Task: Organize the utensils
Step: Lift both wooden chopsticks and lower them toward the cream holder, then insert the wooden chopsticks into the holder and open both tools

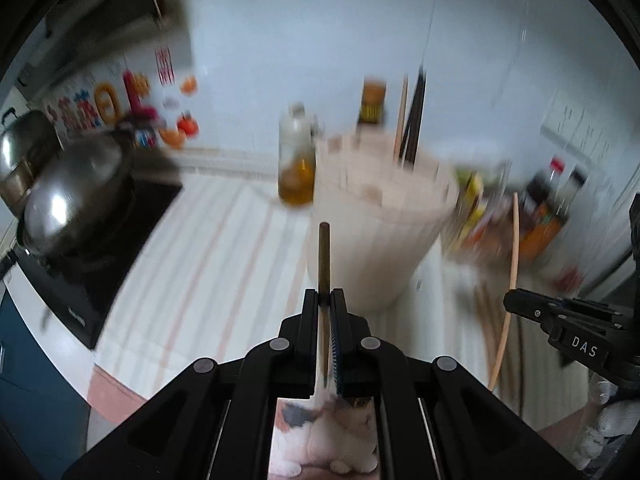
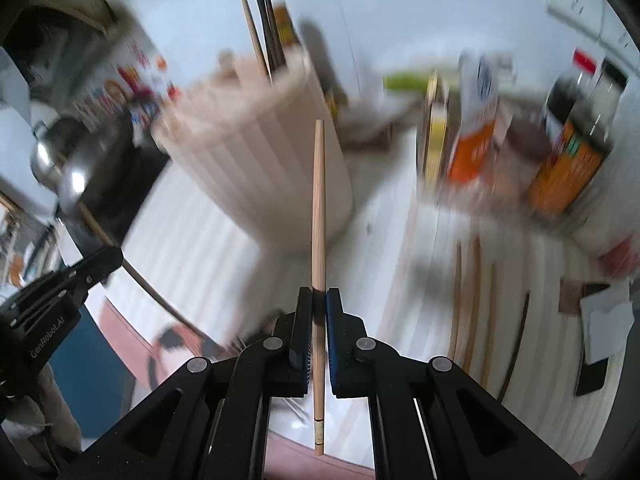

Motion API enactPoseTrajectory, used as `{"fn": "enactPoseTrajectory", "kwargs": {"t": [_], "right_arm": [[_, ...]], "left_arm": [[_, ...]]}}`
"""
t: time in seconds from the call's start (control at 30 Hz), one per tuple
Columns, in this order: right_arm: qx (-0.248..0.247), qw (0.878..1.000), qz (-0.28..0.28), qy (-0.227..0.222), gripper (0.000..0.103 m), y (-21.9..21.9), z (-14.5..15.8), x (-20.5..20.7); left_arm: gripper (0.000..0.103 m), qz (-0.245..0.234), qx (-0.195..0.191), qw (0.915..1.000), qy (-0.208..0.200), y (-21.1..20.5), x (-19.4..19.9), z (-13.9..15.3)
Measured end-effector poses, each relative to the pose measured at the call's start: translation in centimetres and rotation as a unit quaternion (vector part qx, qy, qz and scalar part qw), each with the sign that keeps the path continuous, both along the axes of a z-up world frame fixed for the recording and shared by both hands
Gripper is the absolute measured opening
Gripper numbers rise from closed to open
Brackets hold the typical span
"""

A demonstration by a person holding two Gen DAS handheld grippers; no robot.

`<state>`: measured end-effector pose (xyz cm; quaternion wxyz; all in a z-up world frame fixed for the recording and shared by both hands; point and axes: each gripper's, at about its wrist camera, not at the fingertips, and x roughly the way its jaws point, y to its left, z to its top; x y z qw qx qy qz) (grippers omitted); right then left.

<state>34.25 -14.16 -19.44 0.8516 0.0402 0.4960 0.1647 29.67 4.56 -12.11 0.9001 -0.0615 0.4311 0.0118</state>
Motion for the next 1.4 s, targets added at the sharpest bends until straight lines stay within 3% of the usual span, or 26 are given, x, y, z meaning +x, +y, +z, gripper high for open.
{"fn": "enactPoseTrajectory", "kwargs": {"t": [0.3, 0.43, 0.57, 0.77, 1.03, 1.4], "right_arm": [[0.079, 0.991, -0.019, -0.11, 0.007, -0.5, 11.6, 2.6], [0.099, 0.983, -0.035, -0.153, 0.007, -0.4, 15.0, 4.7], [0.105, 0.976, -0.056, -0.18, 0.007, -0.2, 17.0, 7.4], [0.102, 0.972, -0.08, -0.197, 0.007, 0.2, 17.0, 10.8], [0.099, 0.97, -0.108, -0.195, 0.007, 0.6, 13.6, 14.9], [0.087, 0.976, -0.097, -0.175, 0.007, 1.0, 9.8, 17.5]], "left_arm": [[0.003, 0.009, -0.047, 0.9934, -0.105, 2.6, 1.4, 12.1], [0.003, -0.001, -0.056, 0.989, -0.137, 2.5, 2.6, 16.1], [0.003, -0.011, -0.059, 0.9864, -0.153, 1.6, 4.5, 18.2], [0.003, -0.025, -0.066, 0.989, -0.13, 0.0, 8.9, 16.9], [0.003, -0.027, -0.08, 0.9937, -0.073, -1.0, 14.4, 12.7], [0.003, -0.024, -0.087, 0.9955, -0.027, -0.9, 17.1, 9.5]]}}
